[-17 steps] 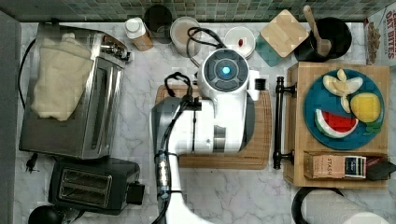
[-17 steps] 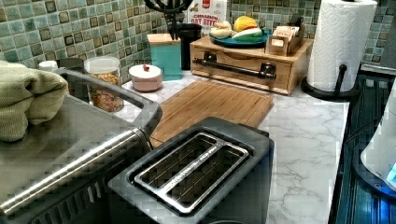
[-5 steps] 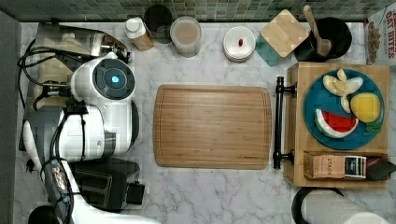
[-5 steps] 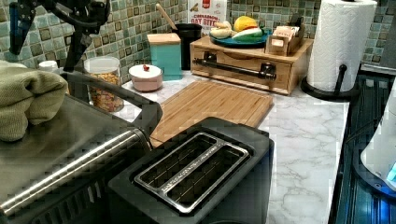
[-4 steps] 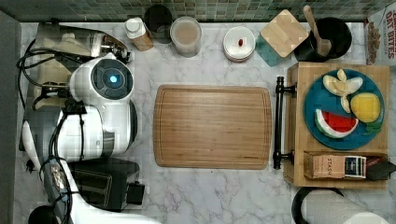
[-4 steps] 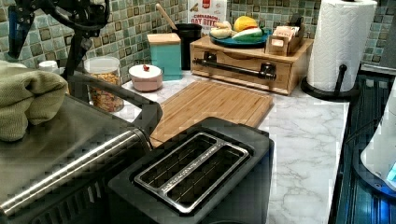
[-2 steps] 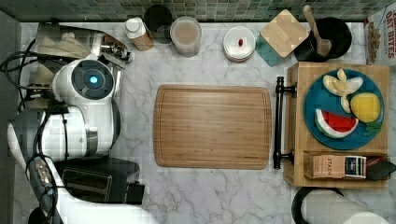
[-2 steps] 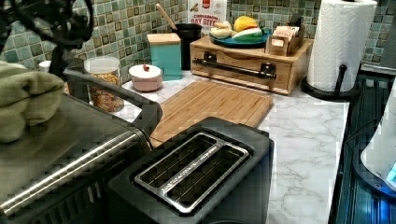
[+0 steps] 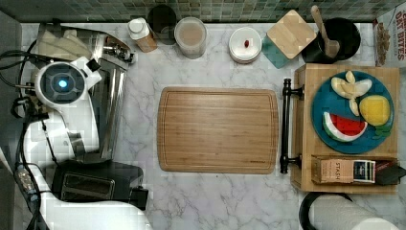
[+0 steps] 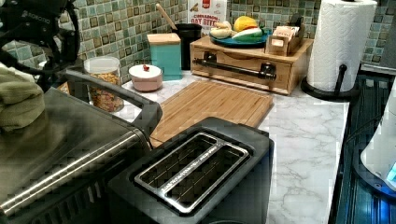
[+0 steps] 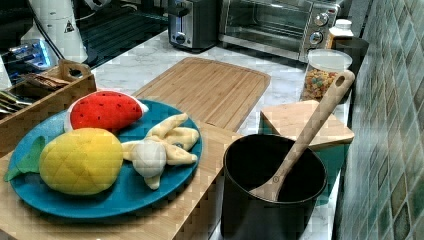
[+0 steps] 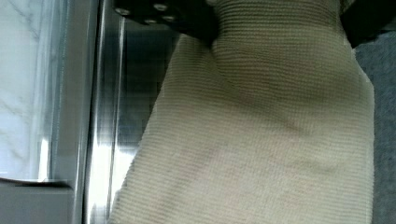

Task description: Pick up the towel.

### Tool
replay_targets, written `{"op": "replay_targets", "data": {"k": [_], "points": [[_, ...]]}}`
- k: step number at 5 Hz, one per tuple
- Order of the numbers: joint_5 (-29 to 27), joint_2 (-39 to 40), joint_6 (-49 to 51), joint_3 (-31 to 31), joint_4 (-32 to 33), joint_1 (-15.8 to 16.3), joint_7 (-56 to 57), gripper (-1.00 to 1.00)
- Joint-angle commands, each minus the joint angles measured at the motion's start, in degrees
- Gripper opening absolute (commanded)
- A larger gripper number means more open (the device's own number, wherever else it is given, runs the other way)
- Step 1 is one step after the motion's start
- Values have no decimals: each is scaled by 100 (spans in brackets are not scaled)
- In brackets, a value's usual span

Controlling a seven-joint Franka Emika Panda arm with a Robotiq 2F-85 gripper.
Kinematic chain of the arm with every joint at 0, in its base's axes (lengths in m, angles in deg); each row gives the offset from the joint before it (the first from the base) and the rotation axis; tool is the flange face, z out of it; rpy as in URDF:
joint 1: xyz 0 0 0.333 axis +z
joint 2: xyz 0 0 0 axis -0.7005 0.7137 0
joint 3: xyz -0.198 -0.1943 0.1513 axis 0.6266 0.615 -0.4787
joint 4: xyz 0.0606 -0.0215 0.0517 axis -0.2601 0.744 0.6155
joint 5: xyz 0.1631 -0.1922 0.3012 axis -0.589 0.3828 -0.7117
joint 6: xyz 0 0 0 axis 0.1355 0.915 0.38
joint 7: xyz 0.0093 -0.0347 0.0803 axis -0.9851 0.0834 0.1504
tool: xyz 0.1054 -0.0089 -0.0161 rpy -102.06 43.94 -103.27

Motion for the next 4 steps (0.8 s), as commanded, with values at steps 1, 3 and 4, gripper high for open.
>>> {"op": "replay_targets", "data": {"k": [1,3,4], "points": [[150,192,536,200,-971,-77,-249,-100],[-1189,-832,-146,-331,-9,-731,1329,-100],[-1563,-1394,-234,-333,362,-826,1898,-100]]}}
